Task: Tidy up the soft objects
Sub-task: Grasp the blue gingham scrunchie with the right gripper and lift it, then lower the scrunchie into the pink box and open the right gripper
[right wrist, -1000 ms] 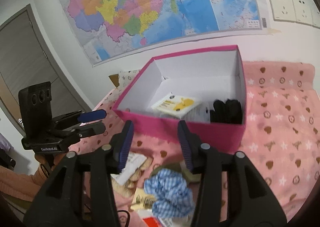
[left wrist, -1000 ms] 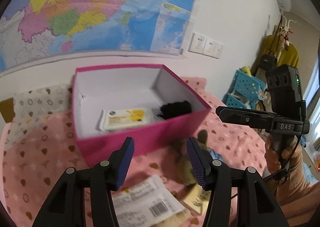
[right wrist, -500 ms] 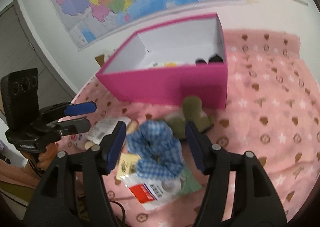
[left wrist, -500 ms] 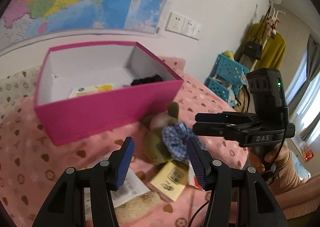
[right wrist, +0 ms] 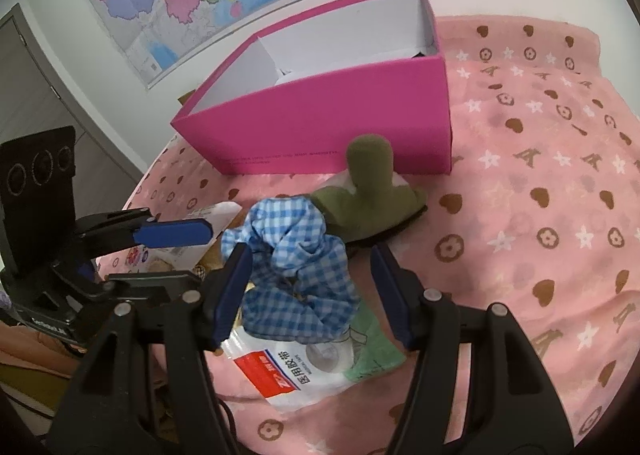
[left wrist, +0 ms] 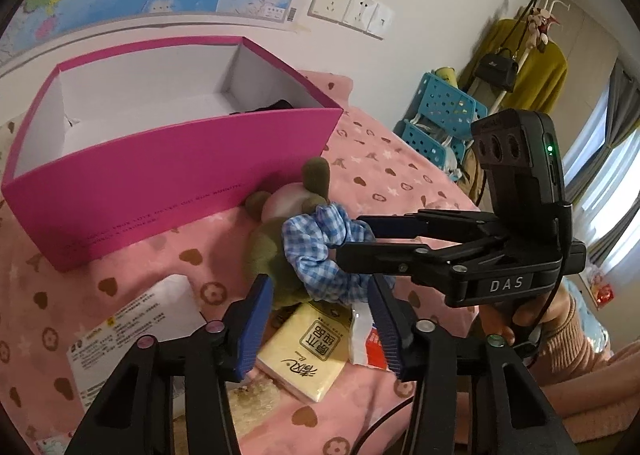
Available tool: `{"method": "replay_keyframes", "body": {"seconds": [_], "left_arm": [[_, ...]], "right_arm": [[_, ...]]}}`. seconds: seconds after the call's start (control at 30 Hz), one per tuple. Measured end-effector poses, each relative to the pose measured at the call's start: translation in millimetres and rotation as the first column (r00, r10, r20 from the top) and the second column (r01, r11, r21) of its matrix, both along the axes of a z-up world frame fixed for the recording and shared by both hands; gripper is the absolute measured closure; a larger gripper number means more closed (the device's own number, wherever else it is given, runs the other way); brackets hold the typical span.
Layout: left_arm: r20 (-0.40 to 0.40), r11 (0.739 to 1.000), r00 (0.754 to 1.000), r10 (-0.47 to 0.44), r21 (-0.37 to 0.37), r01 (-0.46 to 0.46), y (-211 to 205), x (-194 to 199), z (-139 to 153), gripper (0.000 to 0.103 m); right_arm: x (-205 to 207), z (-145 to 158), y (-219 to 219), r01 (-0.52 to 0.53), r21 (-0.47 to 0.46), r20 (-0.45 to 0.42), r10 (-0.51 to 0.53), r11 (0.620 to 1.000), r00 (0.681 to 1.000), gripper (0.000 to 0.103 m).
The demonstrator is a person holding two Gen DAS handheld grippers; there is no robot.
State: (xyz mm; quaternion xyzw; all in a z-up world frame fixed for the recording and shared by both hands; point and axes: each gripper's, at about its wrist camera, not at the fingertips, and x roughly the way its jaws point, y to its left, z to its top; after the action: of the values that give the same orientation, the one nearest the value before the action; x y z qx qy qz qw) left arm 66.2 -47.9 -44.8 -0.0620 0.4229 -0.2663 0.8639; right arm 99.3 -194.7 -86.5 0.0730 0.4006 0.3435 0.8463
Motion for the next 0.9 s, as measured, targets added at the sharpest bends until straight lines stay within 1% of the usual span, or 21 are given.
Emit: {"method": "replay_keyframes", "body": {"seconds": [0.13,0.2,0.27,0.3,0.33,0.37,0.4,0.47,0.53,0.67,0.73,0.8,0.9], "left_arm": [[-0.003,1.0,1.0,-0.011,-0.002,0.011,-2.5,0.6,-0.4,0.064],[-0.007,1.0,1.0,-0.019,-0.001,0.019,-4.4,3.2,-1.3,0.066],[-0.016,1.0,1.0,-0.027,-0.004,0.026,-6.7,4.8,-3.1,0.072],[-0.02,1.0,0.999,-0.028,-0.004,0.028,-7.6,5.1,-4.2,0.072],[-0.025,1.0,0.999,-0.03,-0.005,0.03,-8.2,5.8,-5.3,0.072],[-0.027,0.999,0.999,-0.032,-0.007,0.032,-8.6,5.9,-6.0,0.072],[-0.03,0.999,0.999,-0.033,-0.007,0.033,-8.8,6.5,-6.8,0.072],[-0.035,0.999,0.999,-0.034,-0.007,0.034,-9.3,7.8,-7.9,0.072],[-0.041,0.999,0.998,-0.04,-0.014,0.039,-9.8,9.1,-8.8,0.072],[-0.033,0.998,0.998,-0.05,-0.027,0.049,-11.0,11.0,-6.2,0.072],[-0.025,0.997,0.998,-0.061,-0.049,0.06,-11.2,11.9,-1.7,0.072],[-0.007,0.996,0.998,-0.066,-0.063,0.065,-10.3,12.2,4.8,0.072],[0.022,0.996,0.998,-0.065,-0.062,0.066,-8.1,13.7,14.0,0.072]], "right_arm": [[0.3,-0.7,0.1,-0.002,0.011,0.0,0.002,1.0,1.0,0.041],[-0.2,-0.9,0.5,-0.006,0.012,0.003,0.006,1.0,1.0,0.044],[-0.1,-1.6,1.0,-0.011,0.009,0.004,0.011,1.0,1.0,0.054],[-0.4,-1.9,1.2,-0.011,0.009,0.005,0.011,1.0,1.0,0.057],[-0.7,-2.4,1.8,-0.014,0.007,0.003,0.014,1.0,1.0,0.065],[-1.0,-3.0,2.1,-0.014,0.003,0.003,0.014,1.0,1.0,0.069],[-1.2,-3.1,2.0,-0.011,-0.002,0.008,0.011,1.0,1.0,0.07],[-1.6,-2.8,1.6,-0.009,-0.001,0.011,0.009,1.0,1.0,0.079],[-3.2,-1.1,1.3,-0.01,0.008,0.015,0.01,1.0,1.0,0.083],[-7.6,7.5,1.1,-0.022,0.017,0.041,0.021,1.0,0.999,0.086],[-11.1,15.9,0.9,-0.03,0.028,0.064,0.028,0.999,0.998,0.086],[-13.8,23.8,0.8,-0.038,0.028,0.089,0.035,0.999,0.995,0.086],[-18.0,38.6,1.6,-0.052,0.034,0.131,0.048,0.998,0.99,0.086]]}}
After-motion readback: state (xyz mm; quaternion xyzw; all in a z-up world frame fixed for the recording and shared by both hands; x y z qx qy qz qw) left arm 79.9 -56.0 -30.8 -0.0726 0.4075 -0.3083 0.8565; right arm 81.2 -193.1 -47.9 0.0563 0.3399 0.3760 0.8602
